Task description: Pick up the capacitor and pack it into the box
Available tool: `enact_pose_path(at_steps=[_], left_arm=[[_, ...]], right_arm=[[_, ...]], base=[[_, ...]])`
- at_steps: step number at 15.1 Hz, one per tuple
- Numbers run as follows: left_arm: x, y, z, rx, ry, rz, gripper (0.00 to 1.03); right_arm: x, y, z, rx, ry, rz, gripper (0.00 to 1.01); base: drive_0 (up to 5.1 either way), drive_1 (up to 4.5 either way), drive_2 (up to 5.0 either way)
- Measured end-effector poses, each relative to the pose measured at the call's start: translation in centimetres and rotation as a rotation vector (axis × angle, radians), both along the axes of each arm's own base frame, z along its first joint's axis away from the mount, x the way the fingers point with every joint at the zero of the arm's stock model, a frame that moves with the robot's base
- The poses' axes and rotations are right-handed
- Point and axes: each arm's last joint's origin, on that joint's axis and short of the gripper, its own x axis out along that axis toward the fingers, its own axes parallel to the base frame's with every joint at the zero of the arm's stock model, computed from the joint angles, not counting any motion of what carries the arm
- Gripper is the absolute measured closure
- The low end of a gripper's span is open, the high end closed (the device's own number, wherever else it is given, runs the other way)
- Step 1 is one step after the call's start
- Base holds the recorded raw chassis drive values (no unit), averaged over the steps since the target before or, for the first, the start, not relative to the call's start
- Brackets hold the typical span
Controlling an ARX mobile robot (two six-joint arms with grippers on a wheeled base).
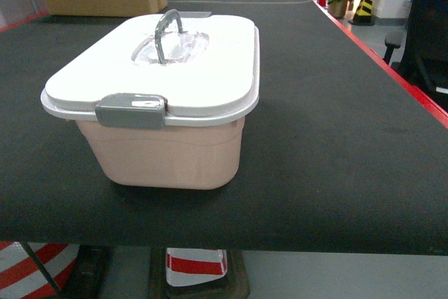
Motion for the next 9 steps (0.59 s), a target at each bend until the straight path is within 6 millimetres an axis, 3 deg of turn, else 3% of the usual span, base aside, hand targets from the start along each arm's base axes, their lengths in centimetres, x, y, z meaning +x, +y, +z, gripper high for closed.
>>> enact_pose_path(at_steps=[9], left_arm=[[0.0, 0.0, 0.0, 0.0, 0.0, 0.0, 0.05]], right_arm=[[0.0, 0.0, -0.01, 0.0, 0.0, 0.0, 0.03]], base=[[0.0, 0.0, 0.0]])
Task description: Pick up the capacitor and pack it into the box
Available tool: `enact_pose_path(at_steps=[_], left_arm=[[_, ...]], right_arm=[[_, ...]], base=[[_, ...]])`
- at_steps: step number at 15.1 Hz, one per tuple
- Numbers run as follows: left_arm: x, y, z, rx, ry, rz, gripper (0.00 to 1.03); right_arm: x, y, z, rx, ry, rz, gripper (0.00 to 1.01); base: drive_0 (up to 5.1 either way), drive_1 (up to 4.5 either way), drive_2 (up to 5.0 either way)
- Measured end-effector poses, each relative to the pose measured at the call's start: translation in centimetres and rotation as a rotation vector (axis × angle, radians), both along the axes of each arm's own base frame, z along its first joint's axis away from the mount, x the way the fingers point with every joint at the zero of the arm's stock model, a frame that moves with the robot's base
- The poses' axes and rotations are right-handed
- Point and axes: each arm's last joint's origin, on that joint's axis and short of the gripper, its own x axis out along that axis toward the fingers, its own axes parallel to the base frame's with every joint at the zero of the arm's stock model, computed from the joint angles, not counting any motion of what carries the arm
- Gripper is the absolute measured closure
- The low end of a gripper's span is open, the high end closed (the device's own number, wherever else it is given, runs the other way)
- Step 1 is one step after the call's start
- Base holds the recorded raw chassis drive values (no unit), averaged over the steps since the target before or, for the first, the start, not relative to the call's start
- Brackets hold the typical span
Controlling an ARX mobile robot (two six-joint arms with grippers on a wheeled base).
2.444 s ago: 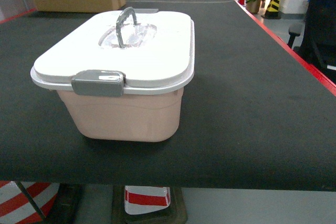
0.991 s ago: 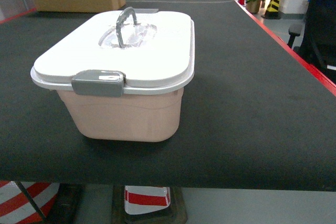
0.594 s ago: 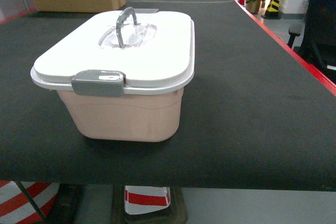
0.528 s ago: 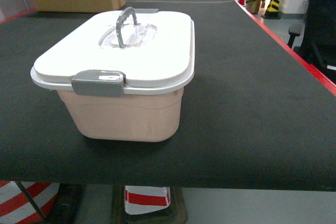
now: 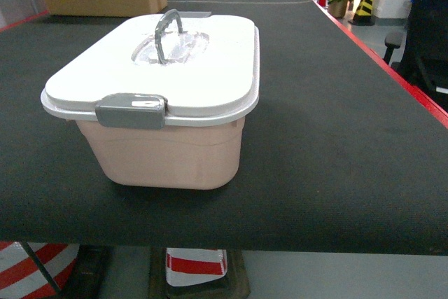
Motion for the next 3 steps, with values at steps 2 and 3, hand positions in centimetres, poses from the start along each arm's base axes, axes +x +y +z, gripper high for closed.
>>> enact_pose_path(at_steps=[2, 3], left_arm=[[0.0, 0.0, 0.0, 0.0, 0.0, 0.0, 0.05], [0.0, 0.0, 0.0, 0.0, 0.0, 0.0, 0.05]], right_arm=[[0.0, 0.0, 0.01, 0.0, 0.0, 0.0, 0.03], [0.0, 0.0, 0.01, 0.0, 0.0, 0.0, 0.03]], base=[[0.0, 0.0, 0.0], [0.0, 0.0, 0.0]])
